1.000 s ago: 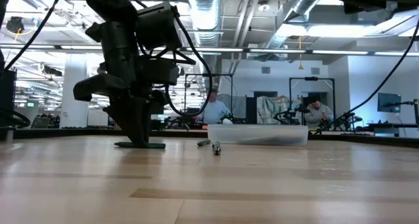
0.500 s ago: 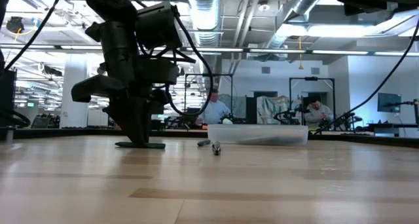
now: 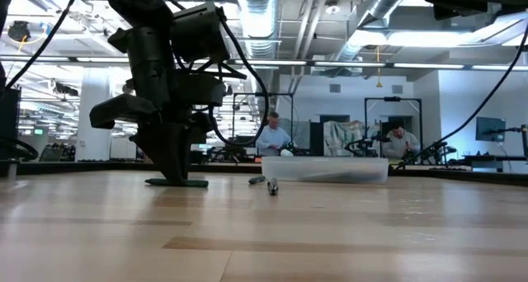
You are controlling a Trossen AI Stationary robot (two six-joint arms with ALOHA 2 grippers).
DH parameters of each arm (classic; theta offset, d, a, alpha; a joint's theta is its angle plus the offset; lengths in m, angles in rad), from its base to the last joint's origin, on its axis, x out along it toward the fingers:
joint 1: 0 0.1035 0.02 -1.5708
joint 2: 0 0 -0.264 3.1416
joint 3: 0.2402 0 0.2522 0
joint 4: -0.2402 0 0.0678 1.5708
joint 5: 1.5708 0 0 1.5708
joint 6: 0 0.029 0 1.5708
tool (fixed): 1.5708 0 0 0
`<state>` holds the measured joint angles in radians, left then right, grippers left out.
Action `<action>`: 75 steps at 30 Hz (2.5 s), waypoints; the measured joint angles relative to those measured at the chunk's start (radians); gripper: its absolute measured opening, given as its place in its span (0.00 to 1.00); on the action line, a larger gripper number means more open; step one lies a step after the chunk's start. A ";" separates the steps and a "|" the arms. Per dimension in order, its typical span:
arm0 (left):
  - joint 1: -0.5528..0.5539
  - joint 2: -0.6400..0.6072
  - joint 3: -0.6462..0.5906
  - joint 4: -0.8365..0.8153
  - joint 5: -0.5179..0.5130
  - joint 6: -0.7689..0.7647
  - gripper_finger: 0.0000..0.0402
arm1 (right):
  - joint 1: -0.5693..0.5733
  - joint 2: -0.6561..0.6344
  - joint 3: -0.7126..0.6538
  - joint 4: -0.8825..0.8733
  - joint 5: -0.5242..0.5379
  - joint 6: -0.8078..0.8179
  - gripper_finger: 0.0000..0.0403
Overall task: Pick & place school supplies into a supply box
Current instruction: Put the green crayon into the black supply box
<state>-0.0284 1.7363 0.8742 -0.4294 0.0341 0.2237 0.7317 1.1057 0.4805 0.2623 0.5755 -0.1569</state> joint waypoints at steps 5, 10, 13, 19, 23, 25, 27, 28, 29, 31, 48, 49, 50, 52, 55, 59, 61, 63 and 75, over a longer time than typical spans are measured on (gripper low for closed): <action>0.000 0.000 0.000 0.001 0.003 0.000 0.11 | 0.000 0.000 0.000 0.000 0.000 0.000 0.17; 0.000 0.000 0.000 0.001 0.002 0.001 0.11 | 0.000 0.000 0.000 0.000 0.000 0.000 0.17; 0.000 0.000 0.000 0.001 0.002 0.001 0.11 | 0.000 0.000 0.000 0.000 0.000 0.000 0.17; 0.000 0.000 0.000 0.001 0.002 0.001 0.11 | 0.000 0.000 0.000 0.000 0.000 0.000 0.17; 0.000 0.000 0.000 0.002 0.002 0.021 0.11 | 0.000 0.000 0.000 0.000 0.000 0.000 0.17; -0.001 0.000 0.000 0.002 0.003 0.033 0.11 | 0.000 0.000 0.000 0.000 0.000 0.000 0.17; -0.003 0.000 0.000 0.005 0.001 0.035 0.11 | 0.000 0.000 0.000 0.000 0.000 0.000 0.17; -0.003 0.000 -0.001 0.009 0.001 0.040 0.11 | 0.000 0.000 0.000 0.000 0.000 0.000 0.17; -0.004 0.000 -0.001 0.015 0.001 0.050 0.11 | 0.000 0.000 0.000 0.000 0.000 0.000 0.17; -0.008 0.000 -0.001 0.023 0.001 0.071 0.11 | 0.000 0.000 0.000 0.000 0.000 0.000 0.17; -0.020 0.000 -0.002 0.077 0.002 0.140 0.11 | 0.000 0.000 0.000 0.000 0.000 0.000 0.17; -0.020 0.000 -0.002 0.078 0.002 0.141 0.11 | 0.000 0.000 0.000 0.000 0.000 0.000 0.17; -0.020 0.000 -0.002 0.078 0.003 0.141 0.11 | 0.000 0.000 0.000 0.000 0.000 0.000 0.17; -0.020 0.000 -0.002 0.080 0.003 0.141 0.11 | 0.000 0.000 0.000 0.000 0.000 0.000 0.17; -0.020 0.001 0.005 0.079 0.005 0.141 0.11 | 0.000 0.000 0.000 0.000 0.000 0.000 0.17; -0.021 0.003 0.034 0.057 0.015 0.148 0.09 | 0.000 0.000 0.000 0.000 0.000 0.000 0.17; -0.023 0.007 0.051 0.052 0.023 0.166 0.05 | 0.000 0.000 0.000 0.000 0.000 0.000 0.17; -0.026 0.010 0.064 0.073 0.038 0.180 0.03 | 0.000 0.000 0.000 0.000 0.000 0.000 0.17; -0.026 0.006 0.137 0.135 -0.008 0.281 0.04 | -0.005 0.000 -0.001 -0.006 0.000 0.000 0.17</action>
<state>-0.0544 1.7420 1.0111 -0.2940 0.0260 0.5043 0.7263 1.1057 0.4797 0.2558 0.5754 -0.1567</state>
